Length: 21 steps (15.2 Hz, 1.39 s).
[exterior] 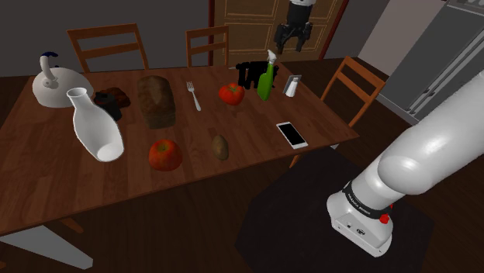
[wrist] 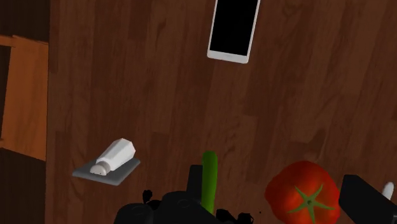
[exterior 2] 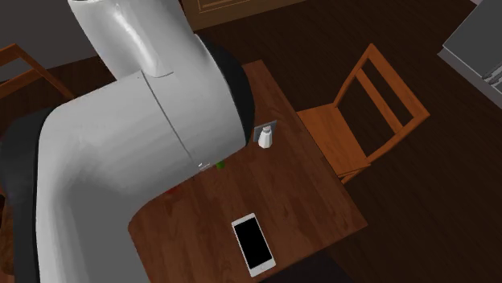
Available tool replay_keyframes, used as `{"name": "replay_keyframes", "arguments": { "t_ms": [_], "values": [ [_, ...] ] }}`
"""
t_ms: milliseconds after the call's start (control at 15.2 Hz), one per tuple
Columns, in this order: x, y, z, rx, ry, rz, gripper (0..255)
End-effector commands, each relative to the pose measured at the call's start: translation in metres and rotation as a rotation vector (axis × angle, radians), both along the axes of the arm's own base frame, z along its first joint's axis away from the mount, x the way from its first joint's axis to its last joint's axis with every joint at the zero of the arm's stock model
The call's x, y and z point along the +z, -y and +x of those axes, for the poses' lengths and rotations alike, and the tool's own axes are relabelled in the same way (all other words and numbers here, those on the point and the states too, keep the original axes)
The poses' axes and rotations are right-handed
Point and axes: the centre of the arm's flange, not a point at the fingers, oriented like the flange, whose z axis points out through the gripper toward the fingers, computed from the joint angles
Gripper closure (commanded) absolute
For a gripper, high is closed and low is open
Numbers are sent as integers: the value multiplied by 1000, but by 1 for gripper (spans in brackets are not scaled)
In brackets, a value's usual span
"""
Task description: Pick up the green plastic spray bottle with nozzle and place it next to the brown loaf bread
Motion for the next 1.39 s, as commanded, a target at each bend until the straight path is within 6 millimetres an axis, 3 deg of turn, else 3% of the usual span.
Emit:
{"name": "replay_keyframes", "arguments": {
  "t_ms": [0,660,1122,1320],
  "values": [
    [-10,15,22,-21,4,7,0],
    [-52,81,121,-116,21,43,0],
    [-89,80,120,-116,21,43,0],
    [-92,80,120,-116,21,43,0]
  ]
}}
